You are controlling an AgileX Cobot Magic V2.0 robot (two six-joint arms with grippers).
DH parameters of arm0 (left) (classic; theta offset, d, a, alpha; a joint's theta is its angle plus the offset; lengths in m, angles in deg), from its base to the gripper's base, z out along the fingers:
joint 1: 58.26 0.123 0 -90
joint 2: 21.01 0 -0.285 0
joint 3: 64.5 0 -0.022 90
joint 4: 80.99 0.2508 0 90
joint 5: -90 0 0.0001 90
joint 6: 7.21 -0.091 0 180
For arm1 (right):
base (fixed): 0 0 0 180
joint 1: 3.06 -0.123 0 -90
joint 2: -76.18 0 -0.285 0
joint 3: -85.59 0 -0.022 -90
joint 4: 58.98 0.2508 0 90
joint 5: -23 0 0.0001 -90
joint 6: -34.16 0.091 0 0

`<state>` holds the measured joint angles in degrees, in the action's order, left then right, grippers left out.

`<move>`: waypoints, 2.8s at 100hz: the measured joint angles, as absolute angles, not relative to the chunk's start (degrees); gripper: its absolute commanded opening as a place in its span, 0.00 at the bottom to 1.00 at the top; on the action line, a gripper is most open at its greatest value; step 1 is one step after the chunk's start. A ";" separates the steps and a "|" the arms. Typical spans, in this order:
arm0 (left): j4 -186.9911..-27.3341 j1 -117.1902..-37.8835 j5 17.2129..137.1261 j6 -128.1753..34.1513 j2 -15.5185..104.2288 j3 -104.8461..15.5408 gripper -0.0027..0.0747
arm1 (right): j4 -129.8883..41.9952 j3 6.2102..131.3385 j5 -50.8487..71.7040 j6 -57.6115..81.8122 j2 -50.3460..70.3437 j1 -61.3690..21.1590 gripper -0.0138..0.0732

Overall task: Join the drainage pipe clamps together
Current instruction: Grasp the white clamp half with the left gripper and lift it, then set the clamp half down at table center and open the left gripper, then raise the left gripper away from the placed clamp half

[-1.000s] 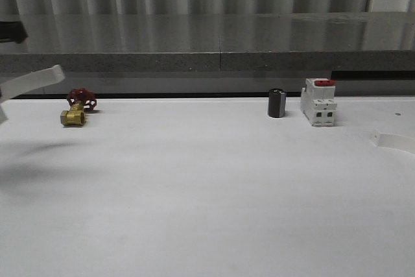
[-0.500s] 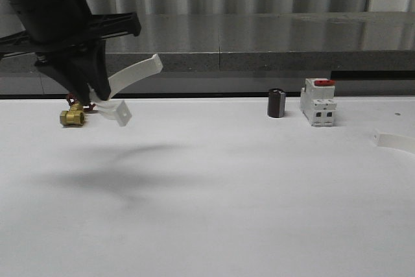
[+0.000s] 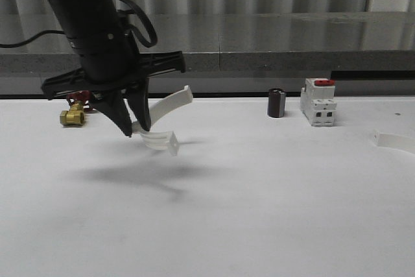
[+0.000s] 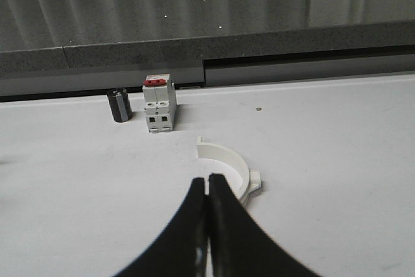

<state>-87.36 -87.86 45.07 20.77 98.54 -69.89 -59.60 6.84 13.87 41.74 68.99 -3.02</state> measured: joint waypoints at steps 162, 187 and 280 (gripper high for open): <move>-84.52 -88.90 45.91 23.25 105.75 -74.12 0.84 | -59.60 6.84 13.87 41.74 68.99 -3.02 0.08; -78.82 -88.90 42.34 20.73 99.34 -74.12 0.84 | -59.60 6.84 13.87 41.74 68.99 -3.02 0.08; -76.96 -66.03 55.12 8.50 47.87 -32.88 0.84 | -59.60 6.84 13.87 41.74 68.99 -3.02 0.08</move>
<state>-76.96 -66.03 55.12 8.50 47.87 -32.88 -59.60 6.84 13.87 41.74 68.99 -3.02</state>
